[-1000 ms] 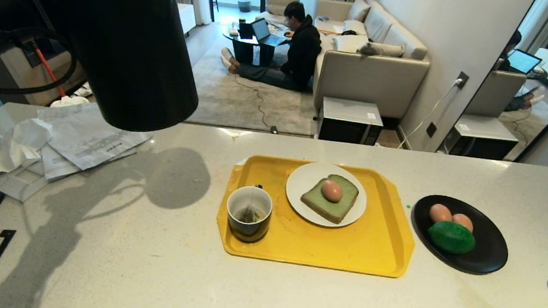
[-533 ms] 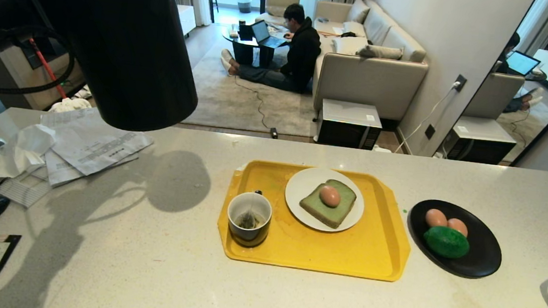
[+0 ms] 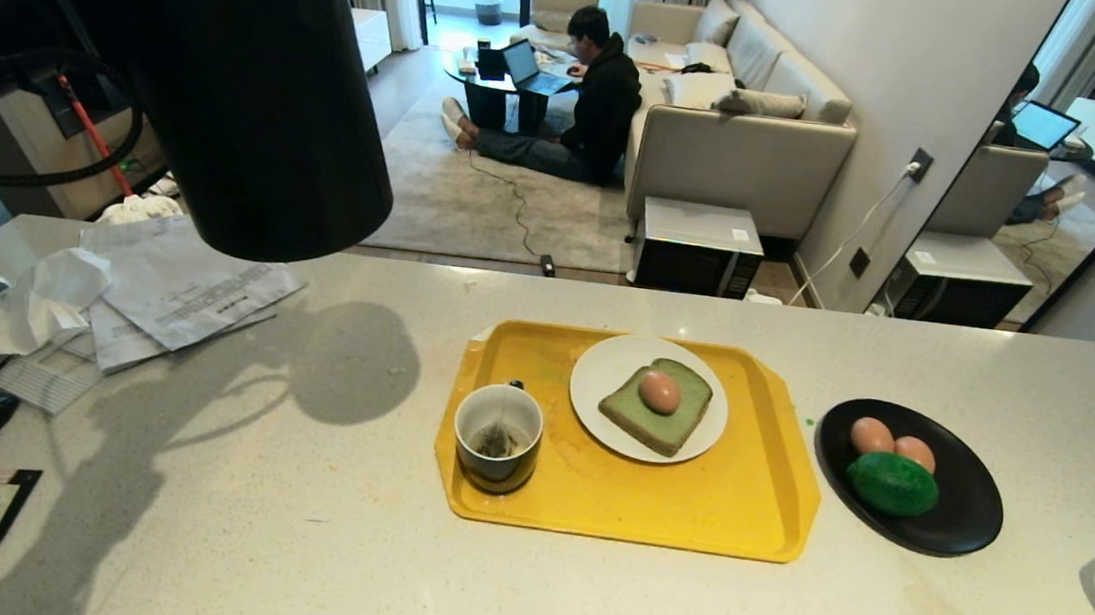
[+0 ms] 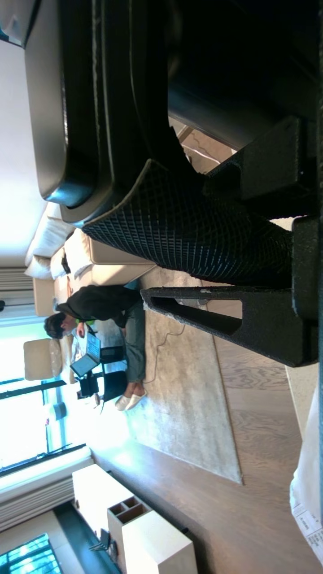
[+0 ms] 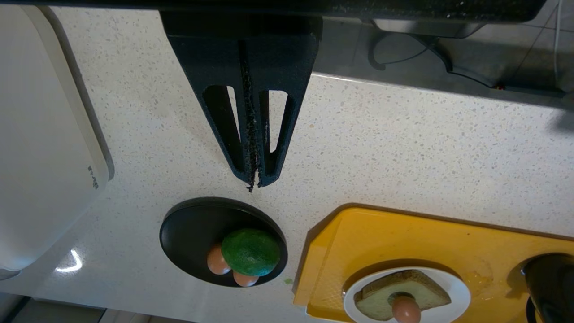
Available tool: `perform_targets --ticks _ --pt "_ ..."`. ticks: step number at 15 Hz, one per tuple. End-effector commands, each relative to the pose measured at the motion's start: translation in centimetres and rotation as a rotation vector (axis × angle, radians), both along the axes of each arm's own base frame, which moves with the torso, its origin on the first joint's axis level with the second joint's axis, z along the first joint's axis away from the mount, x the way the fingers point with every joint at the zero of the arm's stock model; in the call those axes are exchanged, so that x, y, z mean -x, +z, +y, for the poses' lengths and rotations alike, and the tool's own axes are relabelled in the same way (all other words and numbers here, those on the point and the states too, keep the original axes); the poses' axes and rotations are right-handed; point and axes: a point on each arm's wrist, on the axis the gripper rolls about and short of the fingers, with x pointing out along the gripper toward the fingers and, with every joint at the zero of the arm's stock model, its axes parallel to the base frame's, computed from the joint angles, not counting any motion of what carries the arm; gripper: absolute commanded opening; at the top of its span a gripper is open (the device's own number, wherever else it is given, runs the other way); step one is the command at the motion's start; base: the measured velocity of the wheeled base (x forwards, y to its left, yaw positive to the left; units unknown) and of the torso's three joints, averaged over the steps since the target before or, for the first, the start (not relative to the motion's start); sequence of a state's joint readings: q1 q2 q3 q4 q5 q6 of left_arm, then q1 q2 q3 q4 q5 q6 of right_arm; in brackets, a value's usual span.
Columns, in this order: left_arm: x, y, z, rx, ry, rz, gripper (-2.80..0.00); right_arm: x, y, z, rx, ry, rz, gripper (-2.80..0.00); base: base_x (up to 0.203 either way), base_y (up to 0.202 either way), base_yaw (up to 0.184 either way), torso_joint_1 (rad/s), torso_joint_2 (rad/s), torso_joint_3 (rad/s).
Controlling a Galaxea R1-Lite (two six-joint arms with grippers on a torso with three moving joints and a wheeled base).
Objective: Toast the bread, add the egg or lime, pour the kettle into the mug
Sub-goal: Pour water into a cup
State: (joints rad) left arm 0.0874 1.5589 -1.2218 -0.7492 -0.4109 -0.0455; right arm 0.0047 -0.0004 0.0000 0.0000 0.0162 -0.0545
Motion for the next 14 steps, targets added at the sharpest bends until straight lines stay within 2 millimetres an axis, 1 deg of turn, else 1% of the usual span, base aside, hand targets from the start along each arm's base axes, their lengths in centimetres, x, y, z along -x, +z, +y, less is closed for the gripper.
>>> perform_targets --ticks 1,6,8,10,12,14 --pt "0.2 -0.5 0.0 0.002 0.001 0.013 -2.8 0.0 -0.1 0.0 0.001 0.001 0.003 -2.8 0.0 0.0 0.0 0.0 0.0 0.0" --pt "1.9 -0.3 -0.2 0.001 0.001 0.006 -2.8 0.0 0.0 0.0 0.001 0.001 0.002 -2.8 0.0 0.0 0.0 0.0 0.0 0.0" --pt "2.7 -1.3 -0.2 0.004 0.001 0.04 -2.8 0.0 0.0 0.0 0.001 0.001 0.002 -2.8 0.0 0.0 0.0 0.0 0.0 0.0" --pt "2.8 -2.7 0.1 0.008 0.012 0.095 -2.8 0.0 -0.1 0.0 0.001 0.001 0.003 -2.8 0.0 0.0 0.0 0.0 0.0 0.0" --pt "2.6 -2.8 0.1 0.006 0.025 0.103 -2.8 0.0 0.0 0.0 0.001 0.001 0.002 -2.8 0.0 0.0 0.0 0.0 0.0 0.0" --pt "3.0 -3.3 0.0 0.011 0.031 0.121 -2.8 0.0 0.0 0.0 0.001 0.001 0.002 -2.8 0.0 0.0 0.0 0.0 0.0 0.0"
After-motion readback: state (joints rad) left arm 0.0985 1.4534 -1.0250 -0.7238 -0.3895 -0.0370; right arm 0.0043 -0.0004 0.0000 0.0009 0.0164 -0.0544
